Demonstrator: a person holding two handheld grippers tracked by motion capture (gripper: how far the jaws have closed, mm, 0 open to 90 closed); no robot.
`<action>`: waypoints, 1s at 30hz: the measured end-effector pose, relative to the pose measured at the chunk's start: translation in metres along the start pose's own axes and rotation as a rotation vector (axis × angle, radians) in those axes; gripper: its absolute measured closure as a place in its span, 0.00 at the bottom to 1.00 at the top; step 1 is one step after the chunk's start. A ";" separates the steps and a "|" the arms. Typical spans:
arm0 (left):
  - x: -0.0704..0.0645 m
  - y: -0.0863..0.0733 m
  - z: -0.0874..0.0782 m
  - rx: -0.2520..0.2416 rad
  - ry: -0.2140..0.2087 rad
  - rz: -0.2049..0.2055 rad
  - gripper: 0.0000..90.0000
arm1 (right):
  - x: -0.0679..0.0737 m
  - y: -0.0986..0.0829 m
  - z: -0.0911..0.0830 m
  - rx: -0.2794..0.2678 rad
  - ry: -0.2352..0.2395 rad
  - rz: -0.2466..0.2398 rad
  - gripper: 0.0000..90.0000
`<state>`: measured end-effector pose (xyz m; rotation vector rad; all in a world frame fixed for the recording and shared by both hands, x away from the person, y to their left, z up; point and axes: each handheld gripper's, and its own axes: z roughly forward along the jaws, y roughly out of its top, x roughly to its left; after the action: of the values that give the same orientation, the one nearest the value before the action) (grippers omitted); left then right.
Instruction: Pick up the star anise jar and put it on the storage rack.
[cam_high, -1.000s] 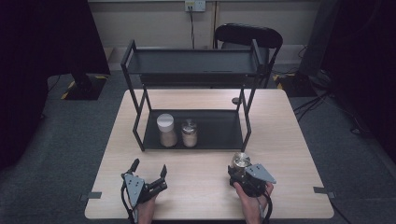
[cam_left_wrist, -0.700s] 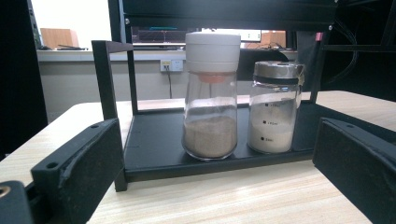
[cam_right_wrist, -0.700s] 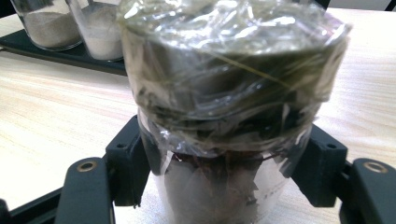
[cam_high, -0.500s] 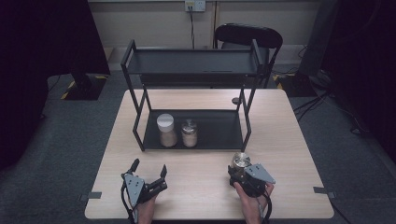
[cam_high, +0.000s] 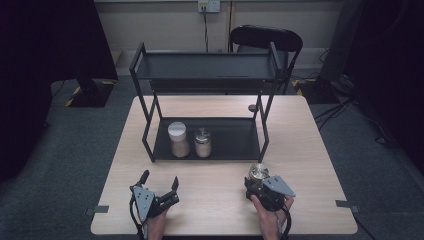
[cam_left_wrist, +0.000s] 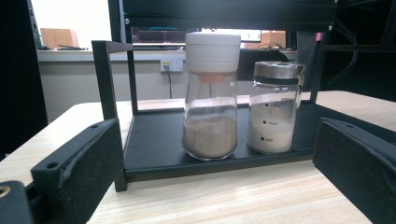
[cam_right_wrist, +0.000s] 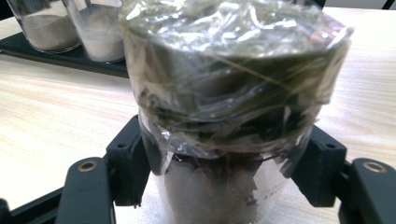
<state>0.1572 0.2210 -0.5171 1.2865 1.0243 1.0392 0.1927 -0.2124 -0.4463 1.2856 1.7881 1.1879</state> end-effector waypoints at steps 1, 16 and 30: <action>0.000 0.000 0.000 0.000 0.000 0.000 0.01 | 0.000 0.000 0.000 0.000 0.000 0.000 0.35; 0.000 0.000 0.000 0.000 0.000 0.000 0.01 | 0.001 0.002 -0.002 0.004 0.008 -0.016 0.35; 0.000 0.000 0.000 0.000 0.000 0.000 0.01 | 0.002 0.006 -0.007 -0.014 0.012 -0.024 0.35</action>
<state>0.1571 0.2210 -0.5171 1.2863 1.0243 1.0396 0.1886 -0.2122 -0.4383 1.2478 1.7957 1.1949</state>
